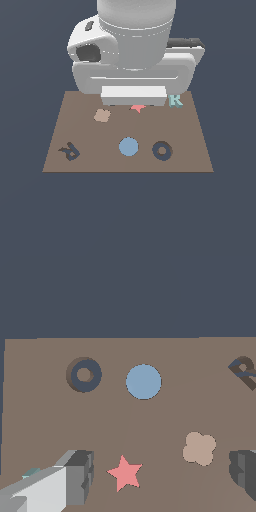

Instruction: Insert a designated object into the corresponding slot on a board.

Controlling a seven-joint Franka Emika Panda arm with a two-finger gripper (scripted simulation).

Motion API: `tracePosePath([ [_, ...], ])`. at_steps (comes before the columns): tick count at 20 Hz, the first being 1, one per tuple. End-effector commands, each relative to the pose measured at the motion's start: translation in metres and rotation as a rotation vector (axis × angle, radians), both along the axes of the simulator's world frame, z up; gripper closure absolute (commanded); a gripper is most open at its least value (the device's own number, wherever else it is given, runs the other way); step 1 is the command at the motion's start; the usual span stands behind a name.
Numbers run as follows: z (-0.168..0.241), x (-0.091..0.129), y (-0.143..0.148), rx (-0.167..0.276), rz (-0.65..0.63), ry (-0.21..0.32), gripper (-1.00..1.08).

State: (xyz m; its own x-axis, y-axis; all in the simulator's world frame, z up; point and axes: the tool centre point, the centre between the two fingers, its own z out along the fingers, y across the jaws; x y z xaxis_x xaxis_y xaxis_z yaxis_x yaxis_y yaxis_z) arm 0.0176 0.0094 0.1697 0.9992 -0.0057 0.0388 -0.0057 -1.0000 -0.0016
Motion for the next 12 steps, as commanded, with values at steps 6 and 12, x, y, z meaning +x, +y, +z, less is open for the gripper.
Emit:
tracePosePath([
  [6, -0.004, -0.004, 0.005, 0.0, -0.001, 0.001, -0.92],
  [12, -0.02, -0.02, 0.026, 0.0, -0.006, 0.006, -0.92],
])
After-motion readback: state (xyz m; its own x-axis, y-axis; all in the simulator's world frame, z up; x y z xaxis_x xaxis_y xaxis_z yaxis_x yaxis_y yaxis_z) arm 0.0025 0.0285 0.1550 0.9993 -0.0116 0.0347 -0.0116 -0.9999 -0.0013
